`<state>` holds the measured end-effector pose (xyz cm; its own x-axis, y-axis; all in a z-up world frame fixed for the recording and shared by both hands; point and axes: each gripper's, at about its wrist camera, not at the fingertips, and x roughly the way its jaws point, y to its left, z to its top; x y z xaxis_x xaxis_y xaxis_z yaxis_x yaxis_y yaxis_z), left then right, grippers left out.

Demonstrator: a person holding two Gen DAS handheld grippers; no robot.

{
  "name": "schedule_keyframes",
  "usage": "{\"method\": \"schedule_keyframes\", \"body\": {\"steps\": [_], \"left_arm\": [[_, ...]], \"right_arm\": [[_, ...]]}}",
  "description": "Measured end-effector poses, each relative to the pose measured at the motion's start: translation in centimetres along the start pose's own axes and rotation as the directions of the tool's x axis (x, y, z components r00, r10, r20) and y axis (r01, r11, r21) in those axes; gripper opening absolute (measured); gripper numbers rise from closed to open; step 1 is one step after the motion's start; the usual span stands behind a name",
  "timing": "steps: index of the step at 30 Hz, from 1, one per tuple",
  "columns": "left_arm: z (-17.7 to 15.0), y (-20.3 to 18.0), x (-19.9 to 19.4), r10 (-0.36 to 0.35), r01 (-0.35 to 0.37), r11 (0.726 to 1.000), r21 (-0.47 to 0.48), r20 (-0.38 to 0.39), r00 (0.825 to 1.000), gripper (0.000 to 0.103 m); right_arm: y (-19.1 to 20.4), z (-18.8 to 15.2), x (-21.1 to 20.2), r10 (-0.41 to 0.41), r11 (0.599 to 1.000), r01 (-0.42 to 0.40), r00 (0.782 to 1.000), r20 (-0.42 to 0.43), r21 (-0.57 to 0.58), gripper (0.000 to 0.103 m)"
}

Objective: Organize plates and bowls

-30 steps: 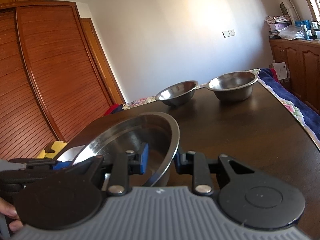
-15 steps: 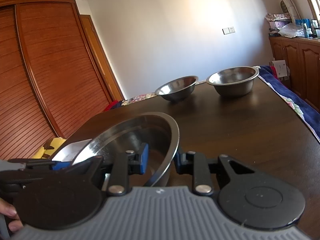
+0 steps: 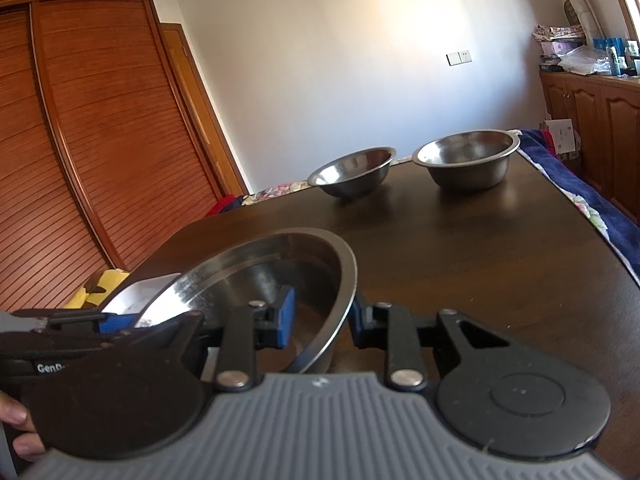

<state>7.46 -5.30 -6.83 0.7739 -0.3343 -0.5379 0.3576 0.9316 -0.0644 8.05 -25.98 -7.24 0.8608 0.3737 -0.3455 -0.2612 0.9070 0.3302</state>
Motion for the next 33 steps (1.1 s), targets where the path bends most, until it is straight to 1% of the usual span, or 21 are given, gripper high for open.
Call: {"method": "schedule_keyframes", "body": {"steps": [1, 3, 5, 8, 12, 19, 27, 31, 33], "left_arm": [[0.1, 0.0, 0.0, 0.001, -0.001, 1.0, 0.001, 0.005, 1.0, 0.051], [0.2, 0.0, -0.1, 0.0, 0.0, 1.0, -0.002, 0.008, 1.0, 0.059], [0.4, 0.0, -0.1, -0.006, 0.006, 1.0, -0.005, 0.009, 1.0, 0.063], [0.6, 0.0, -0.2, -0.005, 0.005, 1.0, 0.0, 0.011, 1.0, 0.066], [1.1, -0.1, -0.2, -0.009, 0.009, 1.0, 0.003, 0.016, 1.0, 0.066], [2.7, 0.0, 0.0, 0.007, -0.008, 1.0, 0.017, 0.036, 0.999, 0.067], [5.8, 0.8, 1.5, 0.046, -0.048, 0.998, 0.043, 0.05, 0.998, 0.068], [7.3, 1.3, 2.8, 0.064, -0.067, 0.996, 0.057, 0.051, 0.997, 0.068], [8.0, 1.5, 3.5, 0.063, -0.066, 0.996, 0.062, 0.048, 0.997, 0.068]], "right_arm": [[0.0, 0.2, 0.0, -0.002, 1.0, 0.002, 1.0, 0.002, 0.0, 0.03], [0.0, 0.3, -0.1, -0.003, 1.0, 0.003, 1.0, 0.005, -0.003, 0.032], [0.0, 0.5, -0.1, -0.005, 1.0, 0.005, 1.0, 0.003, -0.012, 0.032], [0.0, 0.6, -0.1, -0.009, 1.0, 0.009, 1.0, 0.004, -0.021, 0.033], [-0.1, 1.0, -0.2, -0.011, 0.999, 0.011, 1.0, 0.01, -0.03, 0.033], [-0.2, 2.4, -0.4, -0.022, 0.998, 0.024, 0.999, 0.027, -0.065, 0.033], [-1.3, 5.5, 0.2, -0.055, 0.986, 0.06, 0.998, 0.033, -0.154, 0.033], [-2.2, 7.2, 1.0, -0.056, 0.98, 0.059, 0.998, 0.021, -0.188, 0.033], [-2.4, 8.1, 1.5, -0.058, 0.976, 0.06, 0.998, 0.018, -0.207, 0.035]]}}
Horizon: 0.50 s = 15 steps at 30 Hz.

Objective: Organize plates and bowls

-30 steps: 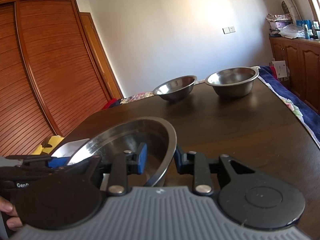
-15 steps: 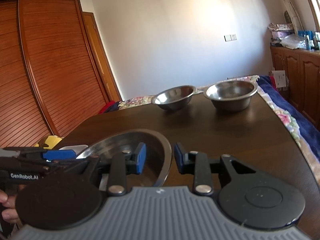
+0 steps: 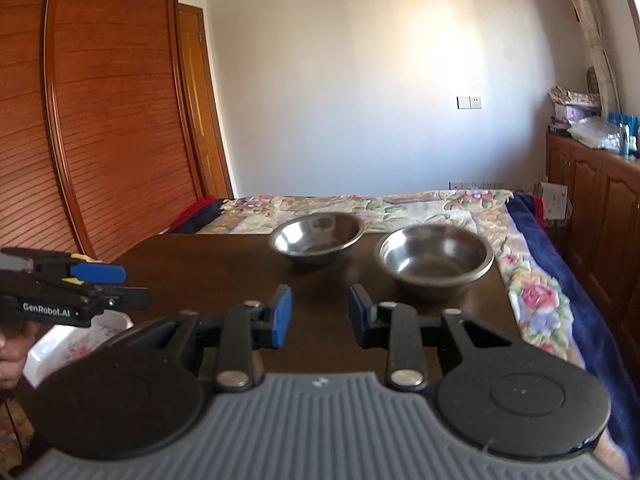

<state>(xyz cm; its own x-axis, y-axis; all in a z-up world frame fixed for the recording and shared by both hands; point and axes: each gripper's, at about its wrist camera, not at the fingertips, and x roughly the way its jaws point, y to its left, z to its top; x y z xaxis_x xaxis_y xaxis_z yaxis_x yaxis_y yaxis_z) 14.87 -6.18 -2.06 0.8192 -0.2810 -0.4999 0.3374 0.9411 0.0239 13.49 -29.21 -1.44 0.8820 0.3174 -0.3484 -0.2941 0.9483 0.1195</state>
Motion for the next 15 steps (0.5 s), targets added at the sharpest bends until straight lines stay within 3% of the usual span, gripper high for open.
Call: {"method": "schedule_keyframes", "body": {"steps": [3, 15], "left_arm": [[1.1, 0.3, 1.1, -0.005, 0.005, 1.0, 0.005, -0.002, 1.0, 0.068], [5.4, 0.9, 6.6, -0.01, 0.01, 1.0, 0.007, -0.032, 0.999, 0.068]], "right_arm": [[-1.0, 1.4, 1.0, 0.018, 1.0, -0.018, 1.0, -0.015, -0.013, 0.042], [-3.3, 4.9, 6.8, 0.051, 0.998, -0.054, 0.996, -0.075, -0.038, 0.042]]}}
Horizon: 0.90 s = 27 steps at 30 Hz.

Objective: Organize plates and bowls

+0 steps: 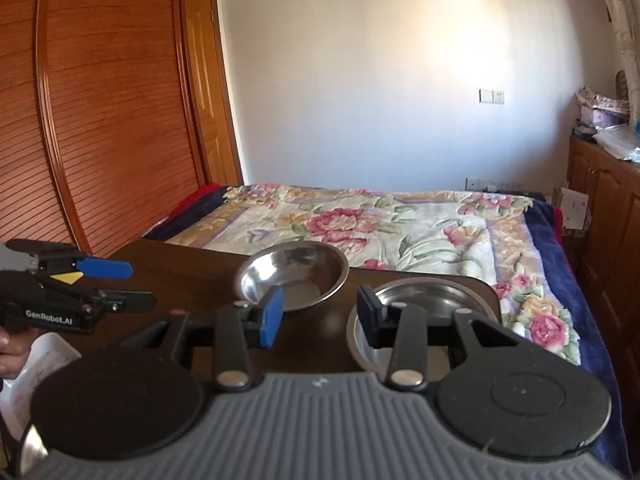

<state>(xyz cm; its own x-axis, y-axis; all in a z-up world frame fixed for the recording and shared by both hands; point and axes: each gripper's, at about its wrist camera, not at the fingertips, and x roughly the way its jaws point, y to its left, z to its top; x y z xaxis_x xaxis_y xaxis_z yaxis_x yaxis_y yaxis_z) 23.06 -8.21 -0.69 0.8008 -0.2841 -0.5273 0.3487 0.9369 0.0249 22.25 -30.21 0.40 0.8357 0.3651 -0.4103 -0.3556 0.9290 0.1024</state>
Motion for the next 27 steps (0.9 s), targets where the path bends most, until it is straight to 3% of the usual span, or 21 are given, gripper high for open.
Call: {"method": "schedule_keyframes", "body": {"steps": [12, 27], "left_arm": [[2.2, 0.8, 5.7, 0.011, -0.012, 1.0, -0.011, -0.04, 0.999, 0.068], [3.0, 1.9, 10.3, -0.004, 0.0, 0.999, -0.039, -0.104, 0.995, 0.064]], "right_arm": [[0.3, 1.7, 6.0, 0.005, 0.999, -0.01, 0.995, -0.101, -0.046, 0.042], [0.1, 2.7, 10.6, -0.019, 0.997, 0.004, 0.977, -0.215, -0.072, 0.042]]}}
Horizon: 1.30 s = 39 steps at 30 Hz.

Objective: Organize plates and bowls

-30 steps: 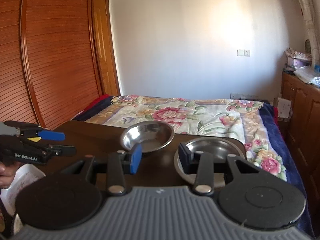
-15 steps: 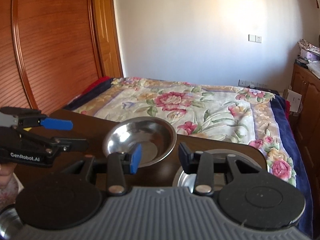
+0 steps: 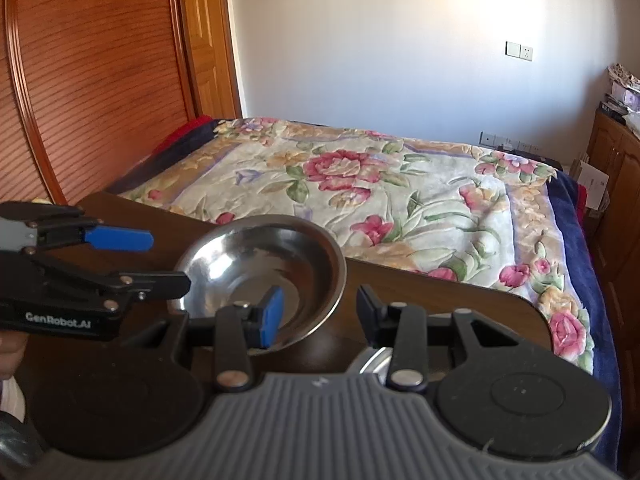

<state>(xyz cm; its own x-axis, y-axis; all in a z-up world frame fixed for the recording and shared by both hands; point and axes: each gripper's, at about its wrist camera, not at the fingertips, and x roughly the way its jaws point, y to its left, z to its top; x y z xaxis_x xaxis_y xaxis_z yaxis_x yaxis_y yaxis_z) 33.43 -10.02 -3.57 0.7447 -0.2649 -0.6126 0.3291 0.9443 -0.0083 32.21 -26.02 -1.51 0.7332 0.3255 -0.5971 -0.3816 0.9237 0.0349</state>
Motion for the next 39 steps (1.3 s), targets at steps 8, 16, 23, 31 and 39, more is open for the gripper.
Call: {"method": "schedule_keyframes", "body": {"steps": [8, 16, 23, 31, 39], "left_arm": [[0.0, 0.6, 1.6, -0.018, 0.017, 0.999, -0.036, -0.036, 0.999, 0.054], [-0.1, 1.0, 2.6, -0.035, 0.03, 0.997, -0.065, -0.075, 0.997, 0.037], [-0.3, 1.0, 2.6, -0.032, 0.025, 0.997, -0.079, -0.093, 0.995, 0.024], [0.4, 0.8, 0.4, -0.027, 0.023, 0.997, -0.073, -0.064, 0.998, 0.019], [1.7, -0.3, -3.4, -0.03, 0.03, 0.998, -0.047, 0.003, 1.0, 0.019]], "right_arm": [[-0.2, 0.1, 1.2, 0.025, 0.999, -0.024, 0.999, -0.039, 0.027, 0.042], [0.0, -0.1, 1.7, 0.045, 0.999, -0.043, 0.996, -0.077, 0.025, 0.041], [0.0, -0.1, 1.8, 0.076, 0.996, -0.073, 0.993, -0.09, 0.044, 0.029], [-0.3, 0.1, 0.5, 0.091, 0.993, -0.085, 0.994, -0.068, 0.083, 0.018], [0.0, 1.0, -2.7, 0.078, 0.993, -0.077, 0.997, -0.002, 0.091, 0.017]]}}
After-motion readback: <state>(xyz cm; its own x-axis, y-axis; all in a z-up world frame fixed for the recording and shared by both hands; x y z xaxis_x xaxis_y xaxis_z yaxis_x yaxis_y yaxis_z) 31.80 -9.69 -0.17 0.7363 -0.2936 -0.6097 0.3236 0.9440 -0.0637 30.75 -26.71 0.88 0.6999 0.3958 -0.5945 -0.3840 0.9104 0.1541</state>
